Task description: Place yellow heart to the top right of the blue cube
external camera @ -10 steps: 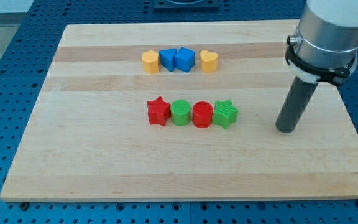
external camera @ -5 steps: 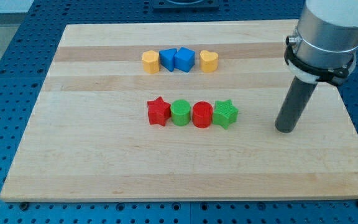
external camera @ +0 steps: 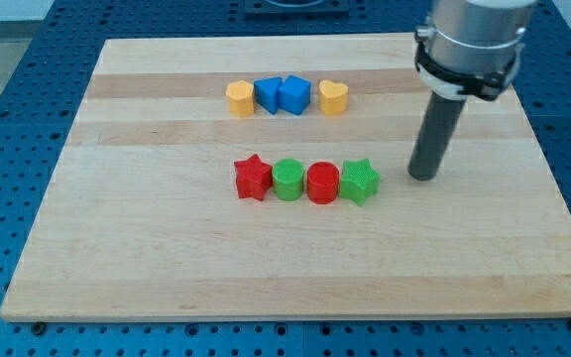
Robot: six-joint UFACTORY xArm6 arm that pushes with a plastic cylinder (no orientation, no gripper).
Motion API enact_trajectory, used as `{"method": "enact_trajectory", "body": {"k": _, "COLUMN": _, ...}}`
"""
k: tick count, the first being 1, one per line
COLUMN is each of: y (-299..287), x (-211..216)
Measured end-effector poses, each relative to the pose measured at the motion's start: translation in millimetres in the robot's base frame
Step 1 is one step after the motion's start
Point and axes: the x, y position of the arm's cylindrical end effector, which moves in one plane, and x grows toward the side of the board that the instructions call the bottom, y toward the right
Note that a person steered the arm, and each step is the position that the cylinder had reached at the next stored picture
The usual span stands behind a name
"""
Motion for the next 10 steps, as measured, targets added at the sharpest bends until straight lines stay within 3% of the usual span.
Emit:
{"method": "enact_trajectory", "body": {"k": 7, "y": -107, "x": -52}}
{"method": "enact_trajectory", "body": {"k": 10, "y": -112, "x": -83}}
